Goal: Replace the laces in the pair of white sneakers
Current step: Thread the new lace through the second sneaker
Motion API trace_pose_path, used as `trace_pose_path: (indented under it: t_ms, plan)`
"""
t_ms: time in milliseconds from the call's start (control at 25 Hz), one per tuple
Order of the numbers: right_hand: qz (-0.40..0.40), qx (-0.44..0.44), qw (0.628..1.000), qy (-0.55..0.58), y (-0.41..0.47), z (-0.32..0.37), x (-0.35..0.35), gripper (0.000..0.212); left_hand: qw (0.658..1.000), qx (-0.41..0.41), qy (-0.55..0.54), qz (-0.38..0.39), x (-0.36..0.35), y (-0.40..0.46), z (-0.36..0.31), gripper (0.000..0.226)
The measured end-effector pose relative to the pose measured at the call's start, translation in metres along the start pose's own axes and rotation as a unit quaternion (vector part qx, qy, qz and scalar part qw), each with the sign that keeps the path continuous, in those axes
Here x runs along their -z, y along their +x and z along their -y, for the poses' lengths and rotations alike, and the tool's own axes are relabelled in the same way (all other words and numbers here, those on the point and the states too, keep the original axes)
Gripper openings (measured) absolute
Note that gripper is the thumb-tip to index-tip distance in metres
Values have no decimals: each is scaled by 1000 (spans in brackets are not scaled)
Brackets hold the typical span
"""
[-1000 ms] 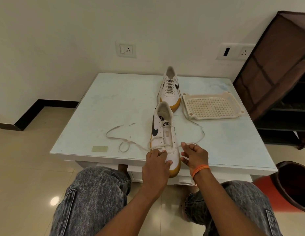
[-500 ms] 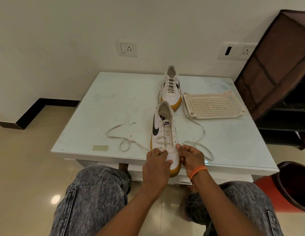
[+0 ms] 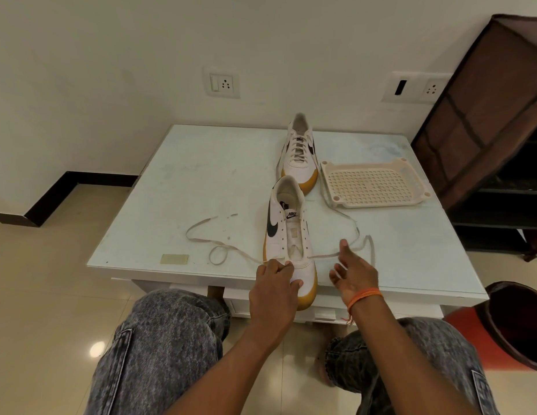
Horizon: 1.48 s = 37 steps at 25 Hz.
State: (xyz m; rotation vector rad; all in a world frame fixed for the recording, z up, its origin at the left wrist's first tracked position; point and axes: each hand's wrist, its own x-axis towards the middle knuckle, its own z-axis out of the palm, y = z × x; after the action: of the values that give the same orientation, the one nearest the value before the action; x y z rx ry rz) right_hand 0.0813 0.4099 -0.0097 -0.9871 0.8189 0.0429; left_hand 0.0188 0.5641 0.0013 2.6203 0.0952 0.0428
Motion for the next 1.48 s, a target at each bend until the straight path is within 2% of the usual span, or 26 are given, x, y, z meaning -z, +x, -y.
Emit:
trace_pose_path:
  t_ms: [80, 200, 280, 480, 640, 760, 920, 1000, 1120, 1280, 1400, 1480]
  plan:
    - [73, -8, 994, -76, -9, -13, -7, 20, 1000, -2, 3, -8, -1, -1, -1, 39]
    - [88, 37, 985, -146, -15, -23, -13, 17, 1000, -3, 8, -9, -1, 0, -1, 39]
    - [72, 45, 987, -136, -16, -19, -12, 16, 1000, -3, 12, -7, -2, 0, 0, 40]
    - [-12, 49, 998, -25, -5, 1, -2, 14, 1000, -2, -4, 2, -4, 2, 1, 44]
    - [12, 0, 999, -51, -8, -5, -8, 20, 1000, -8, -22, -3, -5, 2, 1, 44]
    - [64, -11, 992, -111, -10, -11, -9, 27, 994, -11, -96, -46, 0, 11, 8, 32]
    - [146, 85, 963, -210, -13, -13, -8, 21, 979, 43, -180, -83, 6, 24, 17, 30]
    - [138, 146, 945, -260, -13, -12, -9, 15, 976, 55, -197, -76, 5, 29, 18, 25]
    - [114, 183, 930, -299, -10, -14, -11, 10, 969, 82, -222, -73, 4, 33, 18, 8]
    - [101, 184, 924, -320, -8, -17, -14, 7, 974, 99, -205, -11, 9, 43, 18, 3]
    - [114, 138, 939, -293, -10, -14, -14, 7, 937, 171, -296, 71, 17, 51, 21, 8]
    - [120, 122, 944, -283, -10, -13, -13, 6, 924, 202, -310, 99, 22, 54, 21, 14]
